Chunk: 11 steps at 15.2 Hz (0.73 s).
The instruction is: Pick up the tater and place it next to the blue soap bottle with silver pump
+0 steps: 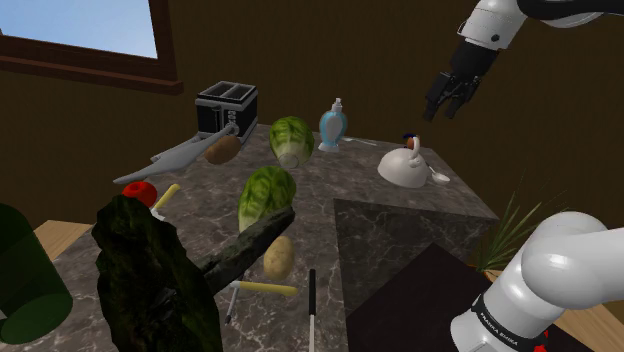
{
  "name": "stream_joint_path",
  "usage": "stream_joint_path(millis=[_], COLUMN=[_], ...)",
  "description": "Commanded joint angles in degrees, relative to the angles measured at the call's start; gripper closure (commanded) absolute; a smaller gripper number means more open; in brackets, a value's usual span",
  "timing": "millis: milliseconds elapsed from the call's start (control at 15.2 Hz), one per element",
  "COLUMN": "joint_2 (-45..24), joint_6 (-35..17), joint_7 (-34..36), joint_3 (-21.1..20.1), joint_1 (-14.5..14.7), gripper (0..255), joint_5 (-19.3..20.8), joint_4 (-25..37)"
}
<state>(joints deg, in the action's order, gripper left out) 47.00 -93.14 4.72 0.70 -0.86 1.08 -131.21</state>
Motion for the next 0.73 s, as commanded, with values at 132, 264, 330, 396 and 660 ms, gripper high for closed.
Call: stream_joint_path(millis=[132, 264, 330, 396, 660], joint_2=[2.56, 4.89, 5.95, 6.93, 9.99], joint_6=[-2.45, -4.96, -6.24, -7.55, -13.13], joint_7=[3.08, 6.17, 7.72, 9.3, 15.74], joint_3=[-1.64, -3.44, -4.41, -5.43, -10.01], joint_1=[0.17, 0.46, 0.66, 0.91, 2.3], gripper=[0, 0, 0, 0, 0], joint_5=[-1.81, -3.79, -4.83, -5.9, -10.59], joint_4=[-4.35, -8.42, -10.35, -12.22, -18.92])
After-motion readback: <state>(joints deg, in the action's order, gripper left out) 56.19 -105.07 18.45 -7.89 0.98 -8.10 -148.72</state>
